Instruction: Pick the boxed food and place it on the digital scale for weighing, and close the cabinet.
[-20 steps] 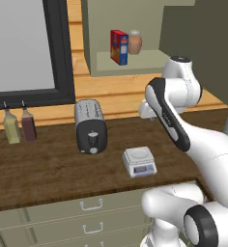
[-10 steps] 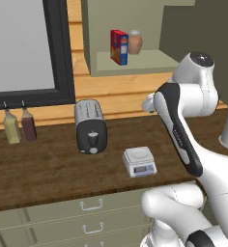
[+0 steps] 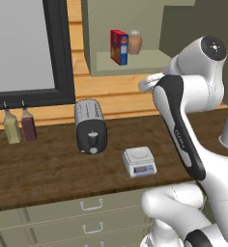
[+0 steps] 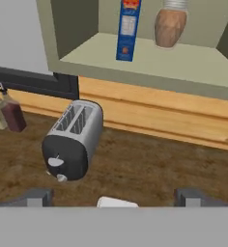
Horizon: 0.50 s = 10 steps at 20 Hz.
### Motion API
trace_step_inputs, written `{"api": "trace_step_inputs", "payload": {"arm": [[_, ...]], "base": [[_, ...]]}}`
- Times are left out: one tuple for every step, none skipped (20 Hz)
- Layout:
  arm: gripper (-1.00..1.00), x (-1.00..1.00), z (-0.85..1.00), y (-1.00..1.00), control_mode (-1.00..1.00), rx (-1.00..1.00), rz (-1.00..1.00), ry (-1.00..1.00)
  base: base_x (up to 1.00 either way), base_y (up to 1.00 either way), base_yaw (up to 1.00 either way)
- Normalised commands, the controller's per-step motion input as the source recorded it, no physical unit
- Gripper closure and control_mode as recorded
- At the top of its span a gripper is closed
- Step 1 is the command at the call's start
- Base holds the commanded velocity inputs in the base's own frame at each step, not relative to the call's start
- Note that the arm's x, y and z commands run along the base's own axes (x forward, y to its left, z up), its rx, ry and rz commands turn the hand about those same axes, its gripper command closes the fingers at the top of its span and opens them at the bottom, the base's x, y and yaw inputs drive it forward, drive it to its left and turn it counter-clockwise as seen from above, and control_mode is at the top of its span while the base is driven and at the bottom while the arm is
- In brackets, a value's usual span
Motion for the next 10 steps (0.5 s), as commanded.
{"api": "trace_step_inputs", "payload": {"arm": [[-1.0, 0.0, 0.61, 0.16, -1.0, 0.0, 0.02, -0.18], [-1.0, 0.0, 0.61, 0.14, -1.0, 0.0, 0.01, -0.21], [-1.0, 0.05, 0.54, 0.11, -1.0, 0.0, 0.01, -0.22], [-1.0, 0.07, 0.54, 0.11, -1.0, 0.0, 0.0, -0.3], [-1.0, 0.09, 0.51, 0.01, -1.0, 0.0, 0.0, -0.29], [-1.0, 0.03, 0.47, 0.0, -1.0, 0.0, 0.0, -0.29], [-1.0, 0.06, 0.49, 0.0, -1.0, 0.0, 0.0, -0.28], [-1.0, 0.04, 0.47, 0.0, -1.0, 0.0, 0.0, -0.25], [-1.0, 0.0, 0.31, 0.0, -1.0, 0.02, 0.02, -0.2], [-1.0, 0.06, 0.2, 0.0, -1.0, 0.05, 0.03, -0.15]], "base": [[0.0, 0.0, 0.0], [0.0, 0.0, 0.0], [0.0, 0.0, 0.0], [0.0, 0.0, 0.0], [0.0, 0.0, 0.0], [0.0, 0.0, 0.0], [0.0, 0.0, 0.0], [0.0, 0.0, 0.0], [0.0, 0.0, 0.0], [0.0, 0.0, 0.0]]}}
